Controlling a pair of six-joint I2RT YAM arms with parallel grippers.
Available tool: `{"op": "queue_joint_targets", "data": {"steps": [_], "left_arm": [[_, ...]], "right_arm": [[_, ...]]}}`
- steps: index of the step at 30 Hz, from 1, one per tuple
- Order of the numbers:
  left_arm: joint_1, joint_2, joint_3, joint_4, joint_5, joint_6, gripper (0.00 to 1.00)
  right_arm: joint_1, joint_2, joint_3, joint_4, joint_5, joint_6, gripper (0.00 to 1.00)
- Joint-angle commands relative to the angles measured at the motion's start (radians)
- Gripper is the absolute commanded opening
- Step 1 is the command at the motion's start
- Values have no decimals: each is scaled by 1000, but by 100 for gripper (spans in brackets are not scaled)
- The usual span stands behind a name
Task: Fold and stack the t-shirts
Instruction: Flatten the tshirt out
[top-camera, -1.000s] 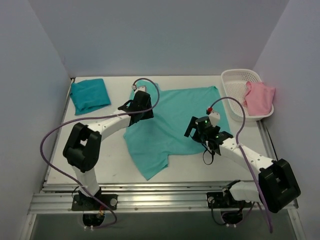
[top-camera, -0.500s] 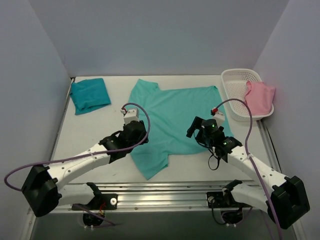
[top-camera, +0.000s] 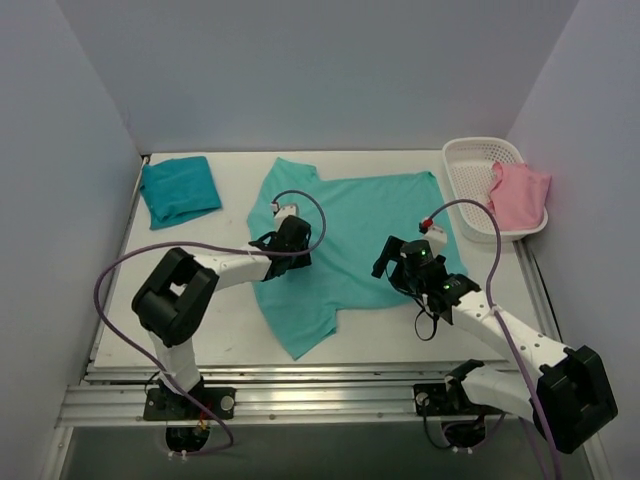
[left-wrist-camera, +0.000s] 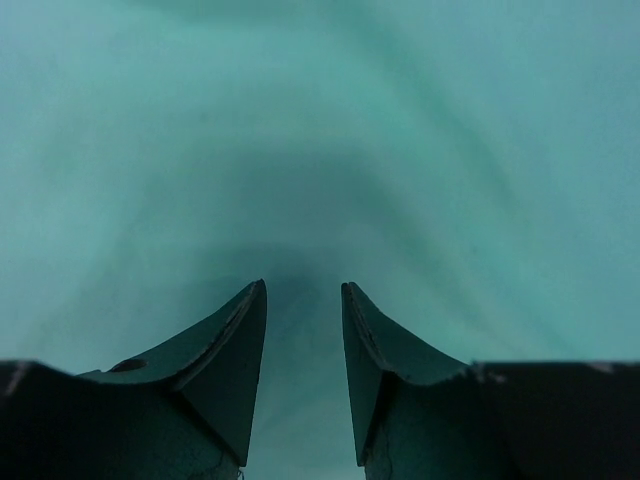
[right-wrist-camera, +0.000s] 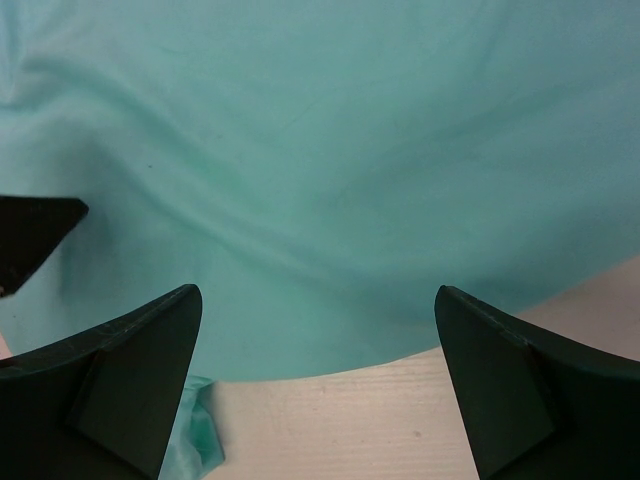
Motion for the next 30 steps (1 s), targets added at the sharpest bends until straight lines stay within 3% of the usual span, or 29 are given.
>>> {"op": "queue_joint_targets", "data": {"steps": [1, 12, 21, 25, 30], "left_arm": [[41, 78, 106, 82, 73, 36, 45], [219, 284, 292, 18, 176, 79, 44], [349, 445, 588, -108, 245, 103, 44], [354, 384, 610, -85, 253, 126, 45], [352, 191, 628, -99, 247, 154, 47]], "right_arm": [[1, -7, -15, 6, 26, 9, 98], [-37, 40, 3, 53, 14, -5, 98], [-78, 70, 14, 72, 1, -25, 99], [-81, 67, 32, 41, 18, -31, 99], [-80, -48, 61, -146, 118, 38, 100]]}}
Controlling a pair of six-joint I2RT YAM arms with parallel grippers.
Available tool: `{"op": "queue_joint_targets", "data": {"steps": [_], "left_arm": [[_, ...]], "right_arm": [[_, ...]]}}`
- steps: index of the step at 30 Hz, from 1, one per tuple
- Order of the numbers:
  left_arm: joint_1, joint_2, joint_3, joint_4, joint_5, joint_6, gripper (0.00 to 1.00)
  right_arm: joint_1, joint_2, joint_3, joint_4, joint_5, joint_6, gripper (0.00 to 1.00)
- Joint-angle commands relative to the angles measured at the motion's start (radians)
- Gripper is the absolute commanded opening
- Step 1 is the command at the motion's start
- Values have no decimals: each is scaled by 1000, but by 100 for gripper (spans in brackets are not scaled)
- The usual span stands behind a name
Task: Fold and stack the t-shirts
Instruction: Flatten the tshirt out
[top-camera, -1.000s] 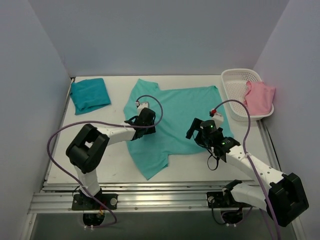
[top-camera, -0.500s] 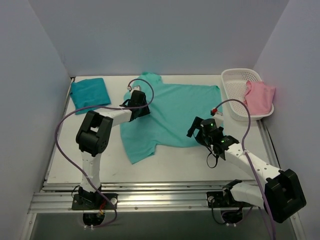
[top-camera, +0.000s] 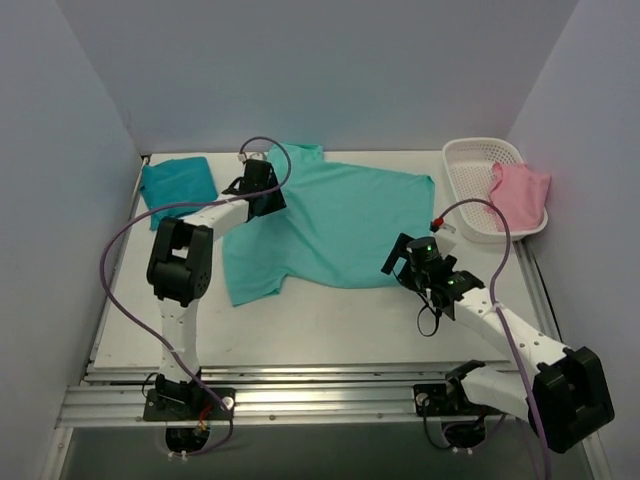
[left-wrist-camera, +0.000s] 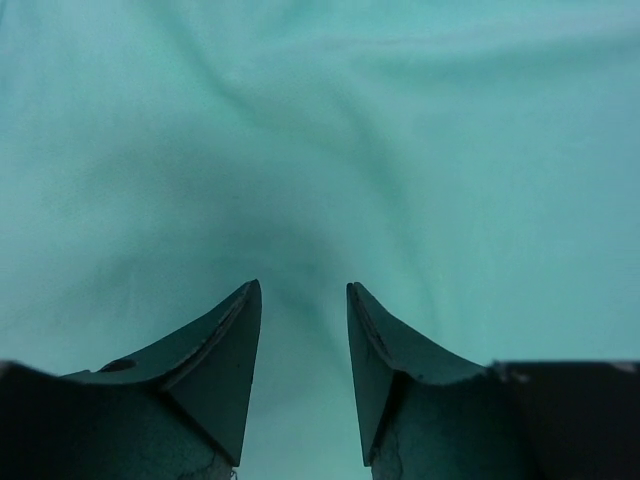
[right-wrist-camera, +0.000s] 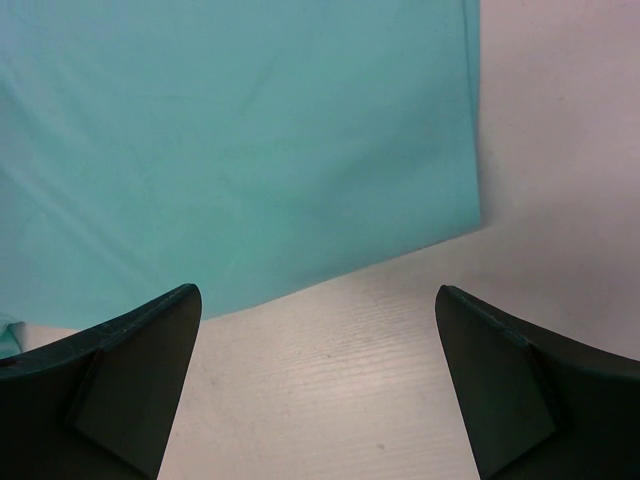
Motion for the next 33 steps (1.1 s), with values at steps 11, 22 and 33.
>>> {"op": "queue_joint_targets", "data": {"steps": [11, 22, 33], "left_arm": [[-18, -524, -124, -26, 41, 36, 52], [-51, -794, -421, 9, -6, 14, 53], [-109, -830, -540, 45, -51, 8, 53]], "right_arm": [[-1, -57, -120, -17, -68, 147, 99], [-1, 176, -111, 179, -79, 141, 88], [-29, 479, -25, 327, -135, 101, 21]]}}
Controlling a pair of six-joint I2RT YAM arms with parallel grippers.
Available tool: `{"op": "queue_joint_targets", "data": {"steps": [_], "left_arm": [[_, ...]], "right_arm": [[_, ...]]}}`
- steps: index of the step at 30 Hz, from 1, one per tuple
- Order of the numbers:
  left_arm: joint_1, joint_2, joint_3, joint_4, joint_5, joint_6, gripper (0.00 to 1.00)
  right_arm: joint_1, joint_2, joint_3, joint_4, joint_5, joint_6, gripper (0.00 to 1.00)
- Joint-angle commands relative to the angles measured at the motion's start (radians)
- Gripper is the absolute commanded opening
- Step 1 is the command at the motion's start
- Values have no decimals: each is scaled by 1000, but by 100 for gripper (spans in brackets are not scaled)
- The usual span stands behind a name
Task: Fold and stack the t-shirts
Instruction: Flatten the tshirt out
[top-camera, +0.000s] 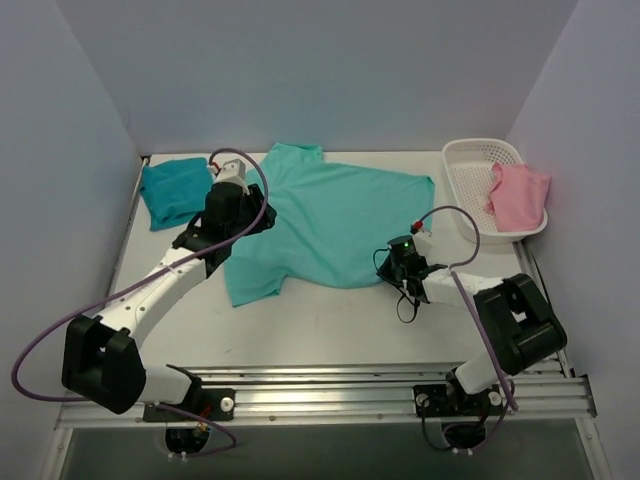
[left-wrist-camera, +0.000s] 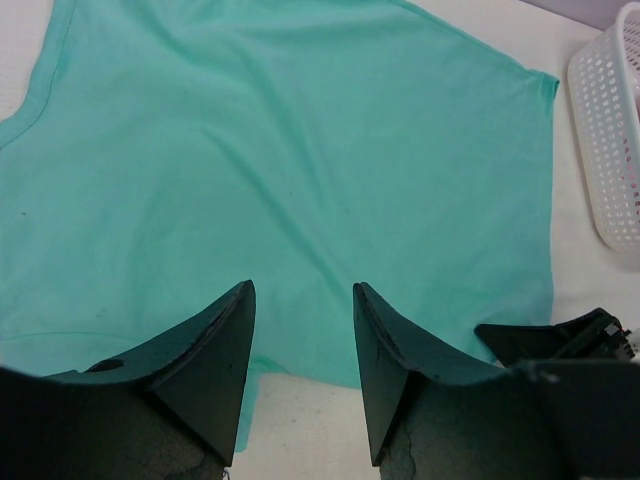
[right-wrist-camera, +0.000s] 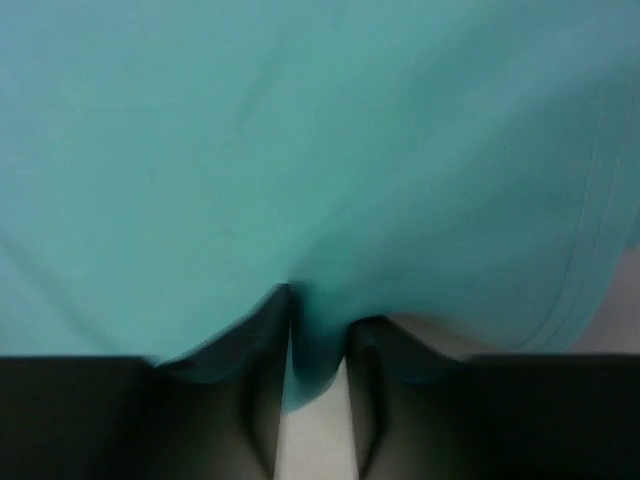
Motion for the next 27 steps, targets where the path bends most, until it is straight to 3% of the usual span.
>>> {"op": "queue_joint_targets", "data": {"steps": [1, 6, 15, 20, 21, 23, 24, 25, 27], "left_arm": [[-9, -17, -30, 48, -28, -10, 53], [-15, 0, -47, 65, -31, -9, 53], [-15, 29, -35, 94, -18, 2, 53], [-13, 75, -18, 121, 7, 4, 53], [-13, 84, -4, 124, 17, 4, 53], [-15, 115, 8, 130, 33, -1, 53], [-15, 124, 20, 131, 41, -5, 53], [-16, 138, 23, 132, 59, -12, 52], [-25, 142, 30, 127, 68, -16, 52]], "right_arm": [[-14, 113, 11, -24, -75, -2, 0], [1, 66, 18, -45, -68, 12, 0], [27, -152, 276, -358, -19, -11, 0], [-11, -17, 489, -369, -6, -24, 0], [-17, 85, 570, -357, 1, -33, 11], [-24, 273, 664, -334, 50, -51, 57], [-28, 348, 720, -329, 64, -70, 93], [-33, 417, 862, -338, 93, -83, 100], [-44, 615, 1025, -417, 121, -110, 100]]}}
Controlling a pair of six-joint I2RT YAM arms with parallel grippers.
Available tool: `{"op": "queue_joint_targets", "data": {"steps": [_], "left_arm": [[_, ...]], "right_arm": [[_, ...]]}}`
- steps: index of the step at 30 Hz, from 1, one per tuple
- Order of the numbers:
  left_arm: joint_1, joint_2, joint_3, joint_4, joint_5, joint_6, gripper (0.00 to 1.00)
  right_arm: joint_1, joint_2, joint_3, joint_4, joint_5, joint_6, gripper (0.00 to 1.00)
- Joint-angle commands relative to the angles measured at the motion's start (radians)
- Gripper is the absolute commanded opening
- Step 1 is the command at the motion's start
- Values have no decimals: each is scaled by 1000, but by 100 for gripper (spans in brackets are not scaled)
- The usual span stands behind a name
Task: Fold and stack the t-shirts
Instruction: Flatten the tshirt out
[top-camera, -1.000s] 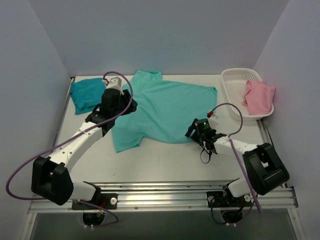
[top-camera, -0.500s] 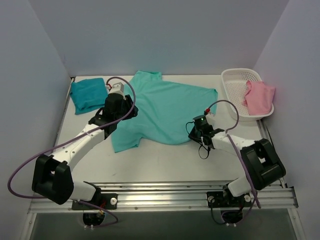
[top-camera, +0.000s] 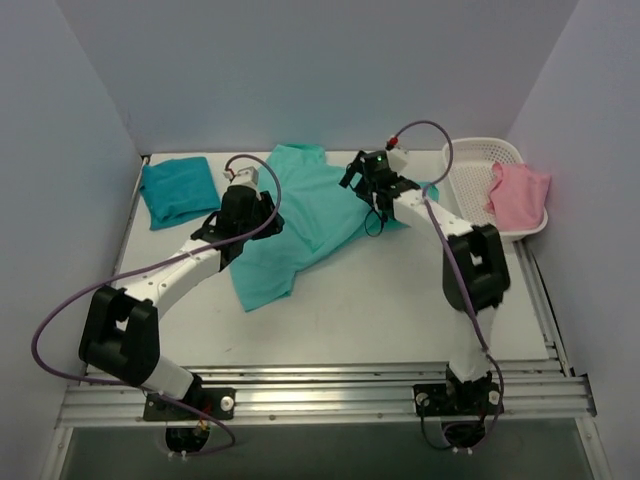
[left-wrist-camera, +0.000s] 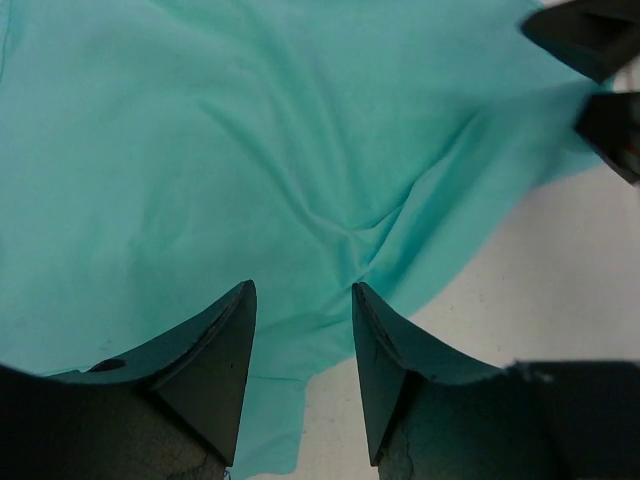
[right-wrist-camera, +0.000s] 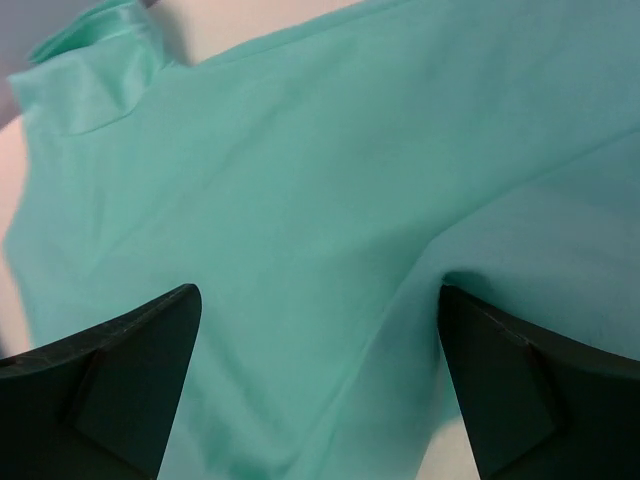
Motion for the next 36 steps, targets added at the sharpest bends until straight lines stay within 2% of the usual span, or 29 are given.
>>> {"op": "queue_joint_targets", "data": {"steps": [1, 2, 4, 7, 10, 14, 19, 20, 22, 23, 24, 25, 26, 29, 36], "left_arm": [[-20, -2, 53, 55, 42, -14, 52], [-23, -9, 49, 51, 38, -11, 52], [-36, -38, 25, 42, 22, -3, 52], [-37, -69, -12, 48, -1, -6, 52], [-40, -71, -15, 58, 6, -7, 52], [-54, -57, -9, 64, 12, -9, 52], [-69, -45, -1, 61, 5, -6, 52], [-72, -45, -1, 61, 2, -6, 52], [-75, -42, 0, 61, 2, -6, 52], [-77, -40, 2, 60, 2, -7, 52], [-80, -40, 3, 58, 3, -7, 52], [-82, -40, 3, 58, 2, -7, 52], [-83, -39, 3, 58, 2, -7, 52], [-83, -39, 0, 57, -1, -6, 52], [-83, -28, 0, 57, -8, 0, 52]], "right_arm": [[-16, 264, 288, -161, 101, -70, 100], [-16, 313, 332, -184, 108, -77, 100], [-13, 302, 329, -181, 111, -78, 100], [-13, 214, 232, -126, 115, -83, 100], [-12, 142, 184, -155, 144, -89, 100], [-10, 2, 40, -140, 197, -93, 100], [-12, -97, -36, -149, 257, -107, 100], [-13, -102, -49, -126, 260, -118, 97], [-23, -105, -91, -92, 234, -135, 83], [-35, -99, -105, -63, 221, -136, 68], [-42, -90, -126, -52, 209, -133, 59], [-52, -79, -132, -46, 183, -130, 45], [-62, -48, -134, -40, 174, -127, 38], [-73, 27, -119, -38, 149, -127, 33], [-79, 153, -36, -2, 135, -143, 32]]}}
